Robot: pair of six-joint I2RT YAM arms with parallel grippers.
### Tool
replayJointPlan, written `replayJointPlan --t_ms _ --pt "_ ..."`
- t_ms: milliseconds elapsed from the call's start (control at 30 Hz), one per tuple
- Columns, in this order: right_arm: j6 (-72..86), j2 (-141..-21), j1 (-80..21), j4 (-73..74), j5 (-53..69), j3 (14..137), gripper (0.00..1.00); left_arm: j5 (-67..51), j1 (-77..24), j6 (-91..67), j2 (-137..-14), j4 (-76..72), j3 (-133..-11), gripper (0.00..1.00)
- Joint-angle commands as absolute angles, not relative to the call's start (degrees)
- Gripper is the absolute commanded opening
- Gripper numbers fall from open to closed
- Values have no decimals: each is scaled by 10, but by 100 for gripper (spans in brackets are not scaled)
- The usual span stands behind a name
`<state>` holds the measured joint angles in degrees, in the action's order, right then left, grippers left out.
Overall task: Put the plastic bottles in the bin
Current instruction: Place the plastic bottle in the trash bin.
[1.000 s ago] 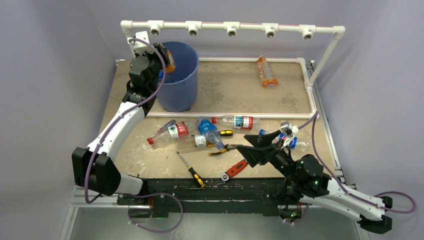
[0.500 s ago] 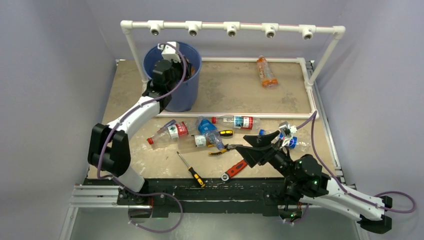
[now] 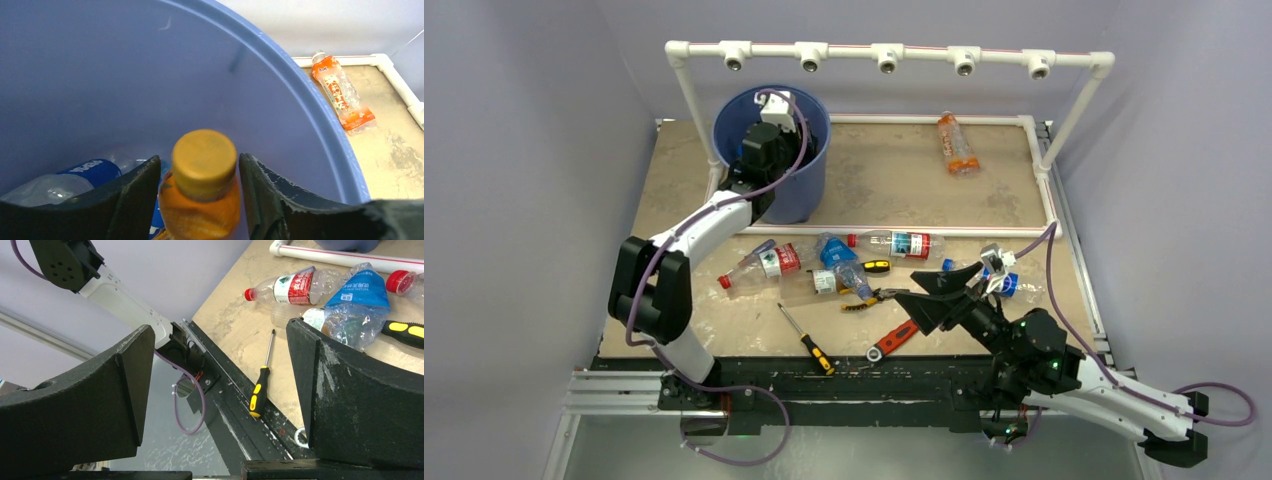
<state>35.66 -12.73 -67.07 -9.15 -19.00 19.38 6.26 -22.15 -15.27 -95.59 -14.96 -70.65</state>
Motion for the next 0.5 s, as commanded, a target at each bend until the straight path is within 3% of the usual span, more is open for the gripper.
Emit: replayJointPlan --t_ms 0,167,467 --pt "360 -125 -671 -89 -203 199 97 72 -224 -154 -935 -136 -738 63" --pt "358 -129 -671 -90 -206 202 97 72 -224 -153 -906 -118 -773 73" --pt "346 -149 -671 -94 -207 218 97 70 -224 -157 -846 -111 -786 77"
